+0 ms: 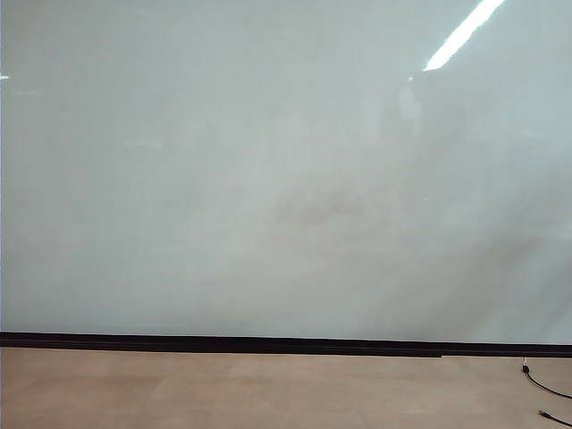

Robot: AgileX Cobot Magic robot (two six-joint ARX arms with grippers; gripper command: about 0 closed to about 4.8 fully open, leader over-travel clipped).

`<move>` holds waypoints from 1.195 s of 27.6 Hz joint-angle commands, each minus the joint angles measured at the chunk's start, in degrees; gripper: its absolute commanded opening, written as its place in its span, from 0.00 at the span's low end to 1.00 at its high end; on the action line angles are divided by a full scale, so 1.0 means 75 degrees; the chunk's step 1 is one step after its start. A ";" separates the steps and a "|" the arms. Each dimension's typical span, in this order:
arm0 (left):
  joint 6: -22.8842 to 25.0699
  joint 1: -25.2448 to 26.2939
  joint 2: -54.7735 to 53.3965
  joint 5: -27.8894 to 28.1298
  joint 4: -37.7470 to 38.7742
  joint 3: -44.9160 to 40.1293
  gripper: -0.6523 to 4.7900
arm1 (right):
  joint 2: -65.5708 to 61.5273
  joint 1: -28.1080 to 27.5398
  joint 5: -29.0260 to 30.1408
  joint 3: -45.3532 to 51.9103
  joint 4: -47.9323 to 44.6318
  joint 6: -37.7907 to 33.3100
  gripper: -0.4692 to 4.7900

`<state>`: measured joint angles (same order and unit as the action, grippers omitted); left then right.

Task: Pick up the pen on the shelf to the right of the whiteboard and write the letter A.

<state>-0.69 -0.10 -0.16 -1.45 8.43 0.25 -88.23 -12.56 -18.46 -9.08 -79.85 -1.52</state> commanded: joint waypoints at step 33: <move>0.0032 -0.0003 -0.0003 -0.0006 -0.0041 0.0017 0.11 | 0.1979 0.7565 0.0431 -0.3529 0.6592 0.2413 0.08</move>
<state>-0.71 -0.10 -0.16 -1.45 8.45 0.25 -73.58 44.16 -15.64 -34.37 -31.64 15.79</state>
